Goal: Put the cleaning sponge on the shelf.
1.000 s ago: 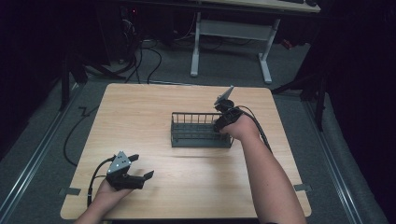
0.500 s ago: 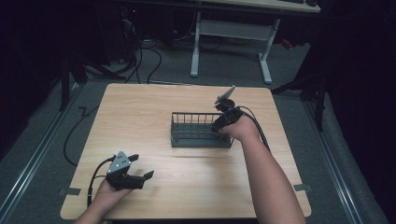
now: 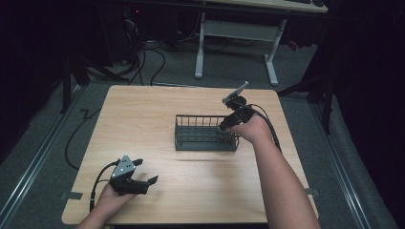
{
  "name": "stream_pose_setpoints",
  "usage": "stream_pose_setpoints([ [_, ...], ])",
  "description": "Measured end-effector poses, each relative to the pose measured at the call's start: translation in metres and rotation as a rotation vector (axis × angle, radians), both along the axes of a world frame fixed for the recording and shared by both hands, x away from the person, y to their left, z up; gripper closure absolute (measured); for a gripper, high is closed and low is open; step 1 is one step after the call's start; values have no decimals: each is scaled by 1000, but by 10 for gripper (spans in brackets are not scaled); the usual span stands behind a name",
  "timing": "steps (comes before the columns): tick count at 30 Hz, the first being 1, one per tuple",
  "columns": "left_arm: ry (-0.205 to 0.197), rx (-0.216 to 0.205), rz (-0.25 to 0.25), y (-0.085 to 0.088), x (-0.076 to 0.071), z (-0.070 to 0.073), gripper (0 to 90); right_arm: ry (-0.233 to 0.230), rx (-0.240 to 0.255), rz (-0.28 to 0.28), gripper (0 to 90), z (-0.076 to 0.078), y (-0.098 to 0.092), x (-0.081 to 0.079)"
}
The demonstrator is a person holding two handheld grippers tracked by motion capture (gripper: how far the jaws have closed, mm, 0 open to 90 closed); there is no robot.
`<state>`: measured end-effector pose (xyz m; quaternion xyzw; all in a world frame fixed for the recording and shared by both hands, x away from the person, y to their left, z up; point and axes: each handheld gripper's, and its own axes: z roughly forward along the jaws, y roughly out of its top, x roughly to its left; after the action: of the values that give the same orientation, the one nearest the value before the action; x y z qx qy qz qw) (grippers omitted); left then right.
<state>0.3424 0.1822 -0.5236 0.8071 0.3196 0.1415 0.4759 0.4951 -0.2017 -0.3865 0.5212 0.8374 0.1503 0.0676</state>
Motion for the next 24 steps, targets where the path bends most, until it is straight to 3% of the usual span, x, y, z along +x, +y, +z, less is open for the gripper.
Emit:
stream_pose_setpoints([
  [5, 8, 13, -9, -2, 0, -1, 108, -6, 4, 1, 304, 4, -3, -8],
  [13, 9, 0, -9, -3, 1, -2, 109, -27, 11, -5, 305, 6, -11, -26],
  [17, 10, 12, -18, -4, 2, -2, 109, -59, 24, -5, 298, 8, -18, -44],
  [21, 13, 17, -17, -5, 2, -3, 109, -122, 23, -39, 271, 2, -25, -67],
  [24, 16, 16, -17, -5, 2, -3, 109, -163, 21, -35, 272, -4, -32, -82],
])
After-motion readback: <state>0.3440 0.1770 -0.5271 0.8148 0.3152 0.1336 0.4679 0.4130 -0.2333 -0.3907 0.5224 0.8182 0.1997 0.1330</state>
